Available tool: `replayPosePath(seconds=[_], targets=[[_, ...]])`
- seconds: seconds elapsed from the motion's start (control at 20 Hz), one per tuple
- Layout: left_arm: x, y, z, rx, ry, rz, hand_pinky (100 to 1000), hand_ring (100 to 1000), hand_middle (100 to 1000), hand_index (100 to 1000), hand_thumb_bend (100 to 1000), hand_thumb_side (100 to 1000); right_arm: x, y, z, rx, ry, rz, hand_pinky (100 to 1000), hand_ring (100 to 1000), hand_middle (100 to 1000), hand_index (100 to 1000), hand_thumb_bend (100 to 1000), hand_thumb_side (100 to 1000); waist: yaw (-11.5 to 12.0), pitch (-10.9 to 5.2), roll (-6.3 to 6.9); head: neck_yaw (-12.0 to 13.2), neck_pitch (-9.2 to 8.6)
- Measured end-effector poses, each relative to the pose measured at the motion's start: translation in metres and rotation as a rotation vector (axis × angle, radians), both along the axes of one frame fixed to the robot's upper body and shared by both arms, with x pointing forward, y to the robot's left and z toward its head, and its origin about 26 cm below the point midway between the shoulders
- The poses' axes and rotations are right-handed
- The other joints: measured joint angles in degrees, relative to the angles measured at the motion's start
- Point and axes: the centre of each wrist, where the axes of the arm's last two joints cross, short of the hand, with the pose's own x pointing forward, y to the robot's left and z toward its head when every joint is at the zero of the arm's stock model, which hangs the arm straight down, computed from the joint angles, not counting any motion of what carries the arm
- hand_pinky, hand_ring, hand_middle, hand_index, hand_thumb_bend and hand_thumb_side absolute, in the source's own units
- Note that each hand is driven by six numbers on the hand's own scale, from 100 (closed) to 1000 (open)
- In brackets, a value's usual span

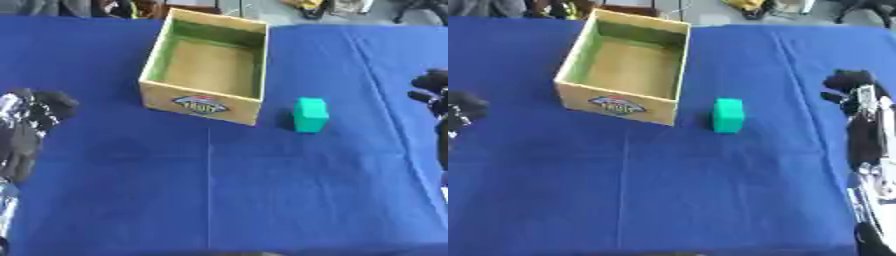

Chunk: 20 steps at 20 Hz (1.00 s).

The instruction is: Pick up objects on the table and place them in the box.

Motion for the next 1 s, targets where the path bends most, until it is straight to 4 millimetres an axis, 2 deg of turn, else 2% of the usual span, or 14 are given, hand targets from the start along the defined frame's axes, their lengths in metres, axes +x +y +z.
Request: replayPosePath(seconds=[0.5, 1.0], targets=[[0.0, 0.0, 0.0, 0.0, 0.0, 0.0, 839, 774, 611, 684, 400, 1000, 0.007, -0.012, 0.025, -0.142, -0.04, 0.048, 739, 760, 667, 755, 100, 704, 0.52, -0.16, -0.08, -0.1, 0.01], [0.0, 0.0, 0.0, 0.0, 0.002, 0.0, 839, 774, 611, 683, 399, 1000, 0.026, -0.018, 0.067, -0.472, -0.096, 0.211, 778, 825, 762, 842, 100, 568, 0.93, -0.38, -0.04, -0.41, 0.04]])
